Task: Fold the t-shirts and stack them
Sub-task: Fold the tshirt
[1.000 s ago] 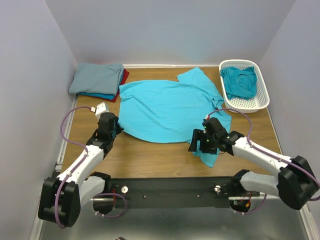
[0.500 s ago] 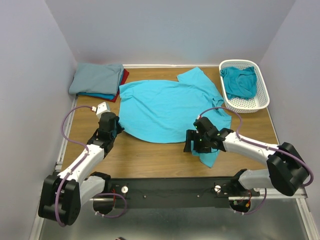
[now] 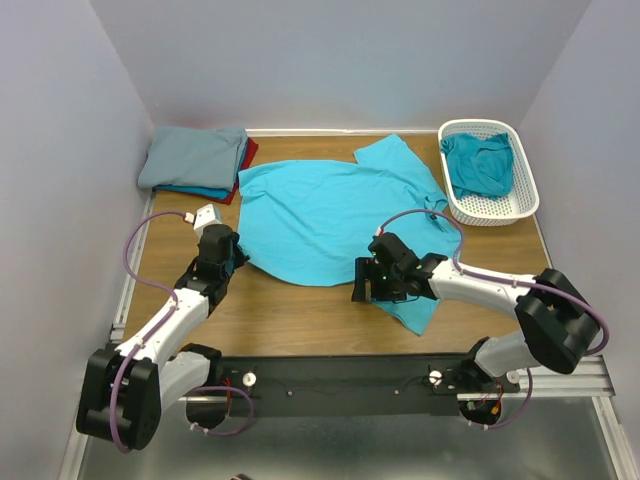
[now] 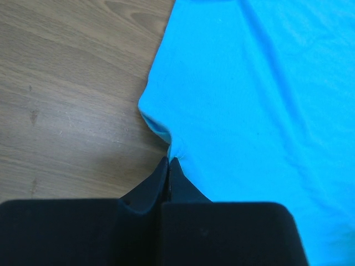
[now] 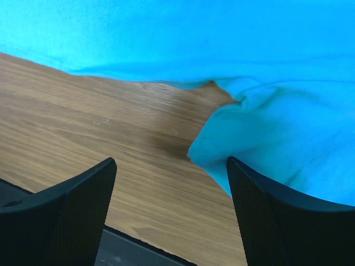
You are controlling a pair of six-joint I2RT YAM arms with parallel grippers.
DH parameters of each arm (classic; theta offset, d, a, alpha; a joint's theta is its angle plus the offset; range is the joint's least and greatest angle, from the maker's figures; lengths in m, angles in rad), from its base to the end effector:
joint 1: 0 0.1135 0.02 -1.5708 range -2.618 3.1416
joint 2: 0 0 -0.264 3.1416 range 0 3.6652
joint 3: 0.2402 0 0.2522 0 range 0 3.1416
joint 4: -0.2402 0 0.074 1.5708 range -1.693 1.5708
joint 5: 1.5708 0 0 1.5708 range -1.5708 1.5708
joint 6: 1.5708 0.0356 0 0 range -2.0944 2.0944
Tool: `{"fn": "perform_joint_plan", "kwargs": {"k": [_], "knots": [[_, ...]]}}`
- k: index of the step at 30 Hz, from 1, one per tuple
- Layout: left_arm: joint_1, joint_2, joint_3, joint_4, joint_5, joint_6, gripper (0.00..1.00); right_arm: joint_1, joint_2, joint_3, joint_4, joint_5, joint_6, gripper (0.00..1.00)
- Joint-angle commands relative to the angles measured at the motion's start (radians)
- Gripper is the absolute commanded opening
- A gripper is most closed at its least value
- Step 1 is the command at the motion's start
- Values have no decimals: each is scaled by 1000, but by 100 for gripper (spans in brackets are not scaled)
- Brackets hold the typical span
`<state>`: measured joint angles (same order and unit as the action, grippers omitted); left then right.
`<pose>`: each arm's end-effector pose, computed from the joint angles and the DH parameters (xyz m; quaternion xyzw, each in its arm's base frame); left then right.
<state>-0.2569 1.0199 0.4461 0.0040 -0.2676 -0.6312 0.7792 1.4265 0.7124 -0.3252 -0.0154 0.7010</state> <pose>0.2068 -0.0446 0.1974 -0.2247 0.8424 -0.0986 0.4797 0.1860 0.1845 0.1652 -0.0397 0.9641 0.1826 0.1889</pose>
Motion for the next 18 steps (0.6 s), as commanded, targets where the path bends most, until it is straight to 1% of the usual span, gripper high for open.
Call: {"fn": "perform_joint_plan", "kwargs": {"k": [1,4,7,8,9,11,12,14,16,18], "knots": [[-5,-6,-4,16,8,8,0,31,40,13,-8,22,26,87],[-7,-9,-4,16,10,8,0,38,32,28,-11,22,32,87],[-10,-15,-4,14,7,8,0,40,-17,24,-27,22,51,88],[-12,-17,-6,14,5,8,0,40,-32,24,-43,29,55,88],[-12,-21,-6,13,4,7,0,40,-64,25,-64,75,64,88],[-13,-32,-9,13,1,5,0,40,-86,42,-176,149,75,90],[-13,-35,-9,13,1,4,0,38,-101,48,-264,228,92,91],[-13,-40,-10,16,4,4,0,38,-115,56,-342,290,127,95],[-15,-43,-9,17,11,4,0,37,-133,47,-420,327,161,97],[-16,-47,-10,21,16,4,0,37,-144,12,-451,313,213,97]]}}
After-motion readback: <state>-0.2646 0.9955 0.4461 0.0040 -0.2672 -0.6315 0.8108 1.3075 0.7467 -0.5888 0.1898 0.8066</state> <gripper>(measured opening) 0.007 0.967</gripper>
